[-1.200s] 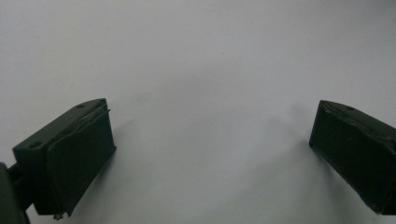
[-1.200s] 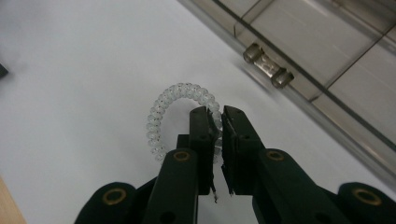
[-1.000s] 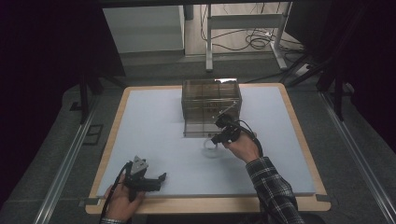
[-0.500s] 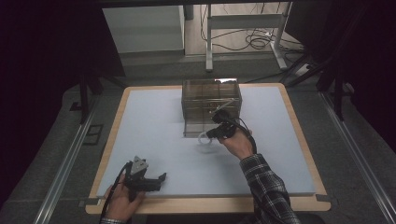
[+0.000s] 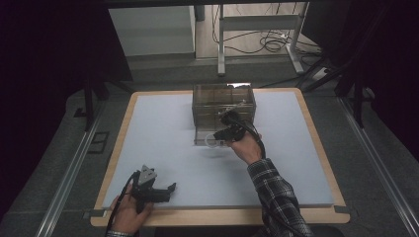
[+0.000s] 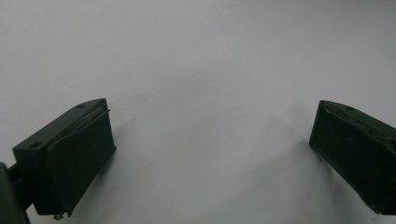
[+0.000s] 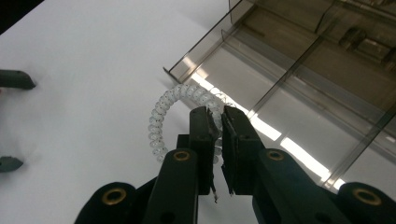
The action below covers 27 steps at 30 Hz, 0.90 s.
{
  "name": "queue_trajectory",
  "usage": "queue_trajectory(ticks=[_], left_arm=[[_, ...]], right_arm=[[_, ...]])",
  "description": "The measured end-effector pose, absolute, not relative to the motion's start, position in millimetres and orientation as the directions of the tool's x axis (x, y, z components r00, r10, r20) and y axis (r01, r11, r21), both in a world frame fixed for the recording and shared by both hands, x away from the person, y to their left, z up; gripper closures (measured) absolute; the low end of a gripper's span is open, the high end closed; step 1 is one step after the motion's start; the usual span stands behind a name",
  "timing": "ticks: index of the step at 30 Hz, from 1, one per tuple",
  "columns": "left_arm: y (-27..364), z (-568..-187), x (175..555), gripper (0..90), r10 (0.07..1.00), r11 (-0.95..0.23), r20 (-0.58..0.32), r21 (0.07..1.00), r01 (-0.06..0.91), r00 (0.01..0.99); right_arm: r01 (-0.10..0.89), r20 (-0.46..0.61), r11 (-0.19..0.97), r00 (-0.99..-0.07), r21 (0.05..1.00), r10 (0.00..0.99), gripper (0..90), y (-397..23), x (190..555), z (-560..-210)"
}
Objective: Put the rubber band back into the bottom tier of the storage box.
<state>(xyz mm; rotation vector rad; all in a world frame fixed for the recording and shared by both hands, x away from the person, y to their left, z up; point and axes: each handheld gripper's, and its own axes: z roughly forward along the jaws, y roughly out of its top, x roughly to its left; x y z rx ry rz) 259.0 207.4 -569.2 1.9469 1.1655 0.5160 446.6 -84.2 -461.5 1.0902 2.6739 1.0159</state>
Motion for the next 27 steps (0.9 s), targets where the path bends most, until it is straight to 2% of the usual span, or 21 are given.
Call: queue_trajectory(ticks=[27], left_arm=[[207.4,-569.2,259.0,0.0,0.868,-0.263,-0.052,0.796,0.546,0.493]], right_arm=[[0.612,0.145,0.469,-0.693,0.638,0.707,81.6,-59.6,476.3,-476.8]])
